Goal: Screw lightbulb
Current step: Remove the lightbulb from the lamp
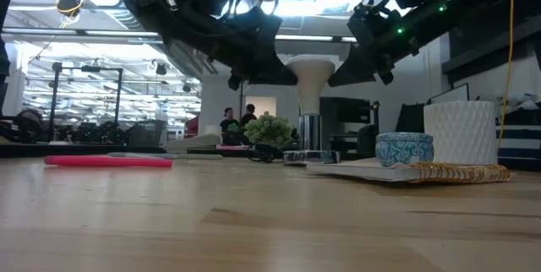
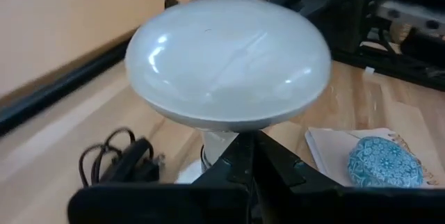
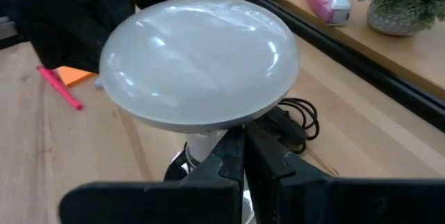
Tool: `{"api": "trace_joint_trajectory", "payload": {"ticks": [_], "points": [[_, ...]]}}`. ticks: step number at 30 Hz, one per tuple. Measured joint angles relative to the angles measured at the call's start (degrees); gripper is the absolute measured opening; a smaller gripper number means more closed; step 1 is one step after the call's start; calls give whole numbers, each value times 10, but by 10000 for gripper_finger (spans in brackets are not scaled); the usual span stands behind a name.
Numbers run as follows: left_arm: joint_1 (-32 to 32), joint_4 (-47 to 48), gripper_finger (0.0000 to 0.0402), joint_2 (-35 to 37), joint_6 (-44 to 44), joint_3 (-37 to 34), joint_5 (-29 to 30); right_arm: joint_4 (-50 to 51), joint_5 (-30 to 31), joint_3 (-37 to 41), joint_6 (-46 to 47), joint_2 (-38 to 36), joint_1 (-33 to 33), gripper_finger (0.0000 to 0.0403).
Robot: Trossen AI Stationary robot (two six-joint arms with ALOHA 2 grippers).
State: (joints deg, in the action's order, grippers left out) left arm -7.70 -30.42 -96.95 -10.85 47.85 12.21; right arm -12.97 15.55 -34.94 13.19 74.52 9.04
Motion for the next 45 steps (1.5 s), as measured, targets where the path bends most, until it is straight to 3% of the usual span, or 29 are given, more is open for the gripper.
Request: {"api": "trace_joint_trajectory", "payload": {"ticks": [14,20,26,33,38,45], "points": [[3,89,0,0,-29,0,8,41,1,-1,0,0,0,11],[1,89,0,0,-29,0,87,85,-3,-1,-1,-37,0,11],[-9,80,0,0,-29,0,139,147,-78,-1,0,-119,0,11],[-29,-11,0,0,17,0,192,125,-106,-1,0,-180,-1,11],[-47,-75,0,1,62,0,182,125,-106,-1,0,-157,-1,11],[-64,-80,0,1,93,0,46,36,-107,0,-1,-83,-1,11]]}}
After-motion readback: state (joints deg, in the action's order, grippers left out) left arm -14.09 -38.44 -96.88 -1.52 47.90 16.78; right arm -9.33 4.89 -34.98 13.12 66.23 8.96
